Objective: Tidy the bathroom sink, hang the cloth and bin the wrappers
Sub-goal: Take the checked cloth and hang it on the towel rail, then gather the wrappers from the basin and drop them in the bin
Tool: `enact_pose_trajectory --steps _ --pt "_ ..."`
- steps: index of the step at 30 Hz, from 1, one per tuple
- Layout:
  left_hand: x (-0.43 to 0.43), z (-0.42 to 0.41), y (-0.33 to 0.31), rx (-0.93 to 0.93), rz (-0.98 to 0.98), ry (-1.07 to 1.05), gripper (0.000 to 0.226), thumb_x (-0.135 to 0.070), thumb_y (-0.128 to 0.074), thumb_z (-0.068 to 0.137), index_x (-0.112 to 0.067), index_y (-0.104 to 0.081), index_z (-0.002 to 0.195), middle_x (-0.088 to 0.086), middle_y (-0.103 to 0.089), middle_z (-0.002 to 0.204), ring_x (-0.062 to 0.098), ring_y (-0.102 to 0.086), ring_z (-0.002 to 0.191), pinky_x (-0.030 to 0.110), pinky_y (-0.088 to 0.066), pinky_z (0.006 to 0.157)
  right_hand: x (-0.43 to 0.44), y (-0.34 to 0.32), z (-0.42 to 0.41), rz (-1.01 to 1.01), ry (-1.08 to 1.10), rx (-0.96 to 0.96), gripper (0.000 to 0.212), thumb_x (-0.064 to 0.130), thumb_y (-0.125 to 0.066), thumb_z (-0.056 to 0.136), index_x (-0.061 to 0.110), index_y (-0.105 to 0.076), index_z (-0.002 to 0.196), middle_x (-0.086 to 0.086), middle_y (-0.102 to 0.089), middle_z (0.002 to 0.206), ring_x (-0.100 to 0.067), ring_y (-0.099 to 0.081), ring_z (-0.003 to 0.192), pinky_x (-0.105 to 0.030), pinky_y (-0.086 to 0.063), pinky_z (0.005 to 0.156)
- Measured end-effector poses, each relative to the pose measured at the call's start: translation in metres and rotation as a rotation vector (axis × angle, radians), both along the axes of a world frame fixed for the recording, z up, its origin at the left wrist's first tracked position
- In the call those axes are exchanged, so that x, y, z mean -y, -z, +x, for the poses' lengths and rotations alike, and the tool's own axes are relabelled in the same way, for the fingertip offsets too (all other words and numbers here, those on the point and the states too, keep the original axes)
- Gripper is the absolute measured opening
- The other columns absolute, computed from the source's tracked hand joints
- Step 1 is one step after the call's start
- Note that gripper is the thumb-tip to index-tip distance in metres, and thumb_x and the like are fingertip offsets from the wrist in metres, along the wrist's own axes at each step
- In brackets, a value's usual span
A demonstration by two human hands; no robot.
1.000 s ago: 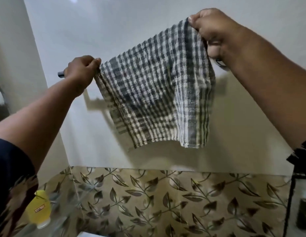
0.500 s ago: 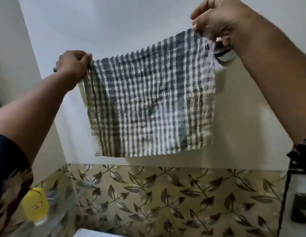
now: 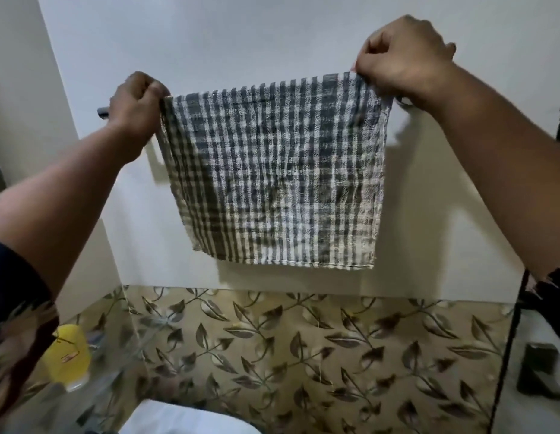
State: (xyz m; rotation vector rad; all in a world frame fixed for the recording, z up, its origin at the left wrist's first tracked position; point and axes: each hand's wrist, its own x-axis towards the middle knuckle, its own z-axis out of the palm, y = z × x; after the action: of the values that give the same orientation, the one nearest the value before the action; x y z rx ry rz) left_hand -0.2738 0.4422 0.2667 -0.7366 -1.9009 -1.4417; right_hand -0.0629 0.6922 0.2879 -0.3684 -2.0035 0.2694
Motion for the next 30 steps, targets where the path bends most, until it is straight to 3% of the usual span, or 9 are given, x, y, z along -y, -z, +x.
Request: enact_pose_trajectory --steps 3,6,9,11,14,18,22,26,30 --pt "0.007 0.008 0.02 -0.069 0.113 0.063 0.008 -0.02 -0.043 0.093 -0.021 -0.05 0.096 -0.006 -0.053 0.087 0.012 -0.052 0.083 0.031 -0.044 0.077 0.004 0.009 -0.004 0.098 0.096 -0.159 0.029 0.033 -0.047 0.085 0.018 -0.069 0.098 -0.008 -0.072 0.097 -0.028 -0.059 0.106 -0.043 -0.03 0.102" --pt "0.02 0.025 0.061 -0.184 0.147 0.002 0.011 -0.017 -0.043 0.091 -0.016 -0.049 0.101 0.0 -0.056 0.099 0.012 -0.054 0.092 0.029 -0.047 0.084 0.024 0.039 -0.006 0.115 0.081 -0.3 0.041 0.043 -0.033 0.086 0.021 -0.063 0.105 -0.007 -0.064 0.116 -0.021 -0.053 0.115 -0.033 -0.033 0.099" --pt "0.038 0.051 0.12 -0.204 0.063 -0.042 0.02 -0.013 -0.044 0.09 -0.007 -0.054 0.106 0.003 -0.056 0.106 0.015 -0.052 0.104 0.028 -0.043 0.092 0.063 0.092 -0.012 0.115 -0.222 -0.364 0.018 0.037 -0.037 0.089 0.029 -0.052 0.085 -0.002 -0.056 0.09 -0.014 -0.052 0.09 -0.037 -0.038 0.091" --pt "0.053 0.067 0.172 -0.092 0.062 -0.06 0.025 -0.012 -0.046 0.088 -0.001 -0.055 0.109 0.005 -0.056 0.108 0.016 -0.053 0.108 0.026 -0.042 0.093 0.091 0.145 -0.021 0.106 -0.388 -0.306 0.018 0.026 -0.046 0.089 0.023 -0.06 0.078 -0.01 -0.061 0.086 -0.022 -0.057 0.091 -0.037 -0.041 0.087" --pt "0.082 0.102 0.265 0.066 0.049 -0.066 0.025 -0.009 -0.047 0.088 0.003 -0.059 0.106 0.013 -0.061 0.1 0.018 -0.055 0.097 0.024 -0.043 0.085 0.137 0.249 -0.034 -0.015 -0.576 -0.034 0.019 0.014 -0.051 0.085 0.007 -0.069 0.088 -0.017 -0.068 0.095 -0.031 -0.058 0.098 -0.035 -0.04 0.089" --pt "0.127 0.163 0.395 0.299 -0.148 -0.167 0.024 -0.008 -0.048 0.087 0.006 -0.061 0.1 0.024 -0.063 0.098 0.033 -0.059 0.092 0.04 -0.046 0.081 0.198 0.396 -0.035 -0.252 -0.806 0.432 0.018 -0.005 -0.057 0.081 0.0 -0.069 0.094 -0.022 -0.067 0.101 -0.035 -0.06 0.099 -0.029 -0.041 0.084" --pt "0.174 0.22 0.49 0.636 -0.252 -0.241 0.024 -0.009 -0.05 0.087 0.002 -0.061 0.105 0.02 -0.06 0.11 0.032 -0.056 0.104 0.031 -0.04 0.085 0.236 0.522 -0.03 -0.218 -0.906 0.922 0.026 0.002 -0.055 0.086 0.003 -0.062 0.111 -0.017 -0.06 0.121 -0.033 -0.053 0.115 -0.035 -0.039 0.097" --pt "0.197 0.255 0.543 0.901 -0.261 -0.39 0.024 0.001 -0.057 0.086 0.004 -0.057 0.109 0.024 -0.057 0.114 0.036 -0.054 0.109 0.022 -0.033 0.083 0.254 0.596 -0.033 -0.136 -0.823 1.32 0.053 0.012 -0.054 0.088 0.004 -0.037 0.138 -0.019 -0.042 0.141 -0.036 -0.042 0.127 -0.037 -0.035 0.102" --pt "0.2 0.276 0.587 1.146 -0.875 -0.346 0.063 -0.033 -0.053 0.087 -0.012 -0.029 0.141 0.017 -0.032 0.144 0.033 -0.031 0.133 0.037 -0.032 0.105 0.267 0.638 -0.038 0.045 -0.678 1.531 0.069 0.028 -0.051 0.088 0.027 -0.015 0.147 -0.013 -0.014 0.156 -0.039 -0.026 0.135 -0.043 -0.032 0.108"
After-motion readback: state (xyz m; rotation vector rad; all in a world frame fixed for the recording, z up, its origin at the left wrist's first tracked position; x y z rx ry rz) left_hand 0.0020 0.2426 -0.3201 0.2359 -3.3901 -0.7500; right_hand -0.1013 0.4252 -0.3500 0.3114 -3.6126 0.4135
